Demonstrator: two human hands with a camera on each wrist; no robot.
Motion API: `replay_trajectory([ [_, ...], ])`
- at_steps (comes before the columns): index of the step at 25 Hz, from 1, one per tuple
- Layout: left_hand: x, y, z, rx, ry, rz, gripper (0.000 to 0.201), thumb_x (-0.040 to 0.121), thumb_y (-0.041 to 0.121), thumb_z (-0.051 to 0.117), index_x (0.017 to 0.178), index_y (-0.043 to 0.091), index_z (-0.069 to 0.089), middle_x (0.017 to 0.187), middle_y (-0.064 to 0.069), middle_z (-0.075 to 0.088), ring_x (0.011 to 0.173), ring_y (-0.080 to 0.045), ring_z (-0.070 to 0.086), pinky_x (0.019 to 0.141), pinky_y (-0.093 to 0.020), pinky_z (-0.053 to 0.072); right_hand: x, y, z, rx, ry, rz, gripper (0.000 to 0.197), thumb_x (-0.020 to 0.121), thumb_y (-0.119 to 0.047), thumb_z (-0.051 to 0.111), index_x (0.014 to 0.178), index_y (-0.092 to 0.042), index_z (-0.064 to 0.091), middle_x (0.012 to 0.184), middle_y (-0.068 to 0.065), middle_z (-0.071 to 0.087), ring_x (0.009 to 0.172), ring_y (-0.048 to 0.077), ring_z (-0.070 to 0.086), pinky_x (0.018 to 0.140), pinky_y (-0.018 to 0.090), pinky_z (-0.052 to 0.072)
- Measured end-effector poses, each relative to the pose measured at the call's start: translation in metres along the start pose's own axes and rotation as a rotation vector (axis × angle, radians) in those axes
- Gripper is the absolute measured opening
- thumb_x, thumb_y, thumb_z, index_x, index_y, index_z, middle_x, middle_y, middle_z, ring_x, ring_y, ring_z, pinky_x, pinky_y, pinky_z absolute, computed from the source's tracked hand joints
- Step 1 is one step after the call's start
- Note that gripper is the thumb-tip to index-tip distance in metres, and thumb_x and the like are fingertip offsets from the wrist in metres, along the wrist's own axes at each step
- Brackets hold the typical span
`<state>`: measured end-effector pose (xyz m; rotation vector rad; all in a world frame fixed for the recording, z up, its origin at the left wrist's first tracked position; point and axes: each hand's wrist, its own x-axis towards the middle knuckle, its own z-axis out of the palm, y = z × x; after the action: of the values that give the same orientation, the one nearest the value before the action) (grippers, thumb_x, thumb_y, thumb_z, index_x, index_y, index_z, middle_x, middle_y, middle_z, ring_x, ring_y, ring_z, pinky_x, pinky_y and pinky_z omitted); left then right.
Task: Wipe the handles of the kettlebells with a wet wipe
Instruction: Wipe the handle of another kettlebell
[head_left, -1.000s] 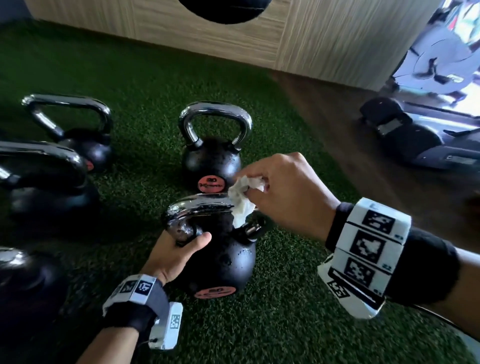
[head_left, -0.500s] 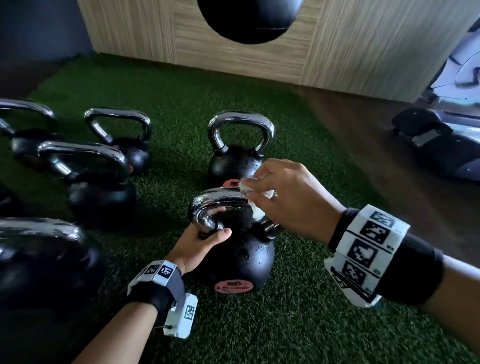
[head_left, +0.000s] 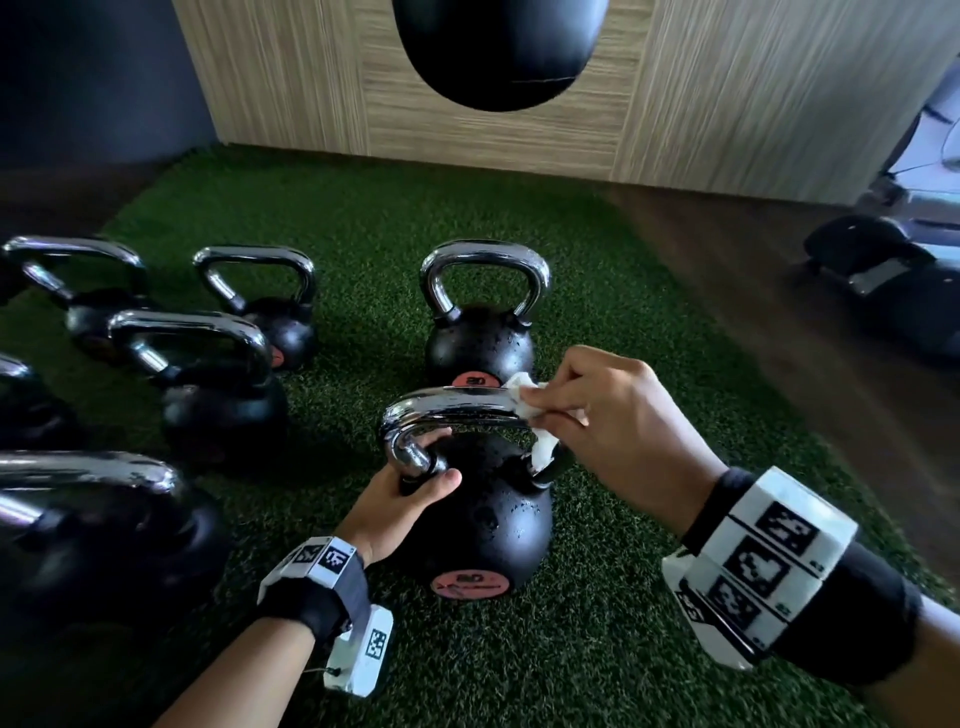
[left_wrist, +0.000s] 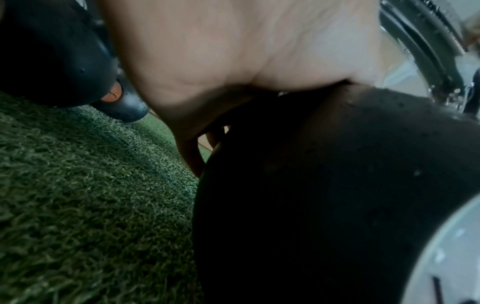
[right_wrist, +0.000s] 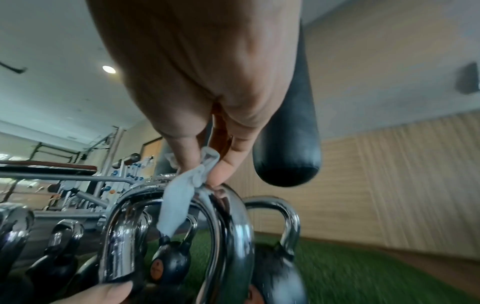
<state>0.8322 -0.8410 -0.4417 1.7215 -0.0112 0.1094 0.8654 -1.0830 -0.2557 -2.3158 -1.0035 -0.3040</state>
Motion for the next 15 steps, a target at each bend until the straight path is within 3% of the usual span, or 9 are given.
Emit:
replay_trajectory([
  [4, 0.001, -0.001, 0.002, 0.008, 0.005, 0.009, 0.068, 0.077, 0.070, 0.070, 0.136, 0.041, 0.056, 0.134, 0.022, 0.062, 0.132, 0.004, 0.050, 0.114, -0.029, 0.032, -0.029, 0.024, -0.002, 0.116, 0.118, 0.176, 0.017, 0.086, -0.024, 0.076, 0.098, -0.013, 0.080, 0.077, -0.004, 0.063, 0.061, 0.002, 0.054, 0.053, 0.013, 0.040],
  [7, 0.002, -0.003, 0.002, 0.017, 0.022, 0.019, 0.067, 0.077, 0.071, 0.069, 0.136, 0.040, 0.057, 0.134, 0.018, 0.063, 0.132, 0.001, 0.051, 0.115, -0.031, 0.033, -0.039, 0.024, 0.013, 0.162, 0.230, 0.160, 0.020, 0.084, -0.016, 0.078, 0.104, -0.012, 0.078, 0.084, -0.005, 0.068, 0.067, 0.000, 0.059, 0.059, 0.007, 0.044],
  [10, 0.002, -0.004, 0.003, 0.030, 0.035, 0.030, 0.069, 0.076, 0.073, 0.068, 0.136, 0.039, 0.057, 0.137, 0.019, 0.061, 0.134, 0.003, 0.048, 0.115, -0.030, 0.031, -0.047, 0.032, 0.030, 0.259, 0.356, 0.247, 0.023, 0.083, -0.016, 0.080, 0.106, -0.019, 0.078, 0.086, -0.008, 0.070, 0.067, 0.004, 0.062, 0.058, 0.012, 0.047],
  [12, 0.002, -0.002, 0.003, 0.008, 0.034, 0.022, 0.070, 0.075, 0.073, 0.069, 0.135, 0.039, 0.058, 0.138, 0.019, 0.060, 0.135, 0.002, 0.048, 0.115, -0.030, 0.031, -0.057, 0.044, 0.038, 0.380, 0.341, 0.400, 0.027, 0.082, -0.018, 0.080, 0.108, -0.026, 0.075, 0.086, -0.007, 0.074, 0.069, 0.006, 0.066, 0.059, 0.021, 0.054],
  [15, 0.001, 0.002, 0.004, -0.012, 0.017, 0.009, 0.068, 0.076, 0.070, 0.071, 0.135, 0.039, 0.058, 0.134, 0.021, 0.062, 0.131, 0.005, 0.051, 0.110, -0.024, 0.033, -0.066, 0.063, 0.048, 0.659, 0.294, 0.601, 0.032, 0.078, -0.012, 0.083, 0.109, -0.017, 0.078, 0.099, -0.003, 0.079, 0.091, 0.013, 0.075, 0.082, 0.033, 0.061],
])
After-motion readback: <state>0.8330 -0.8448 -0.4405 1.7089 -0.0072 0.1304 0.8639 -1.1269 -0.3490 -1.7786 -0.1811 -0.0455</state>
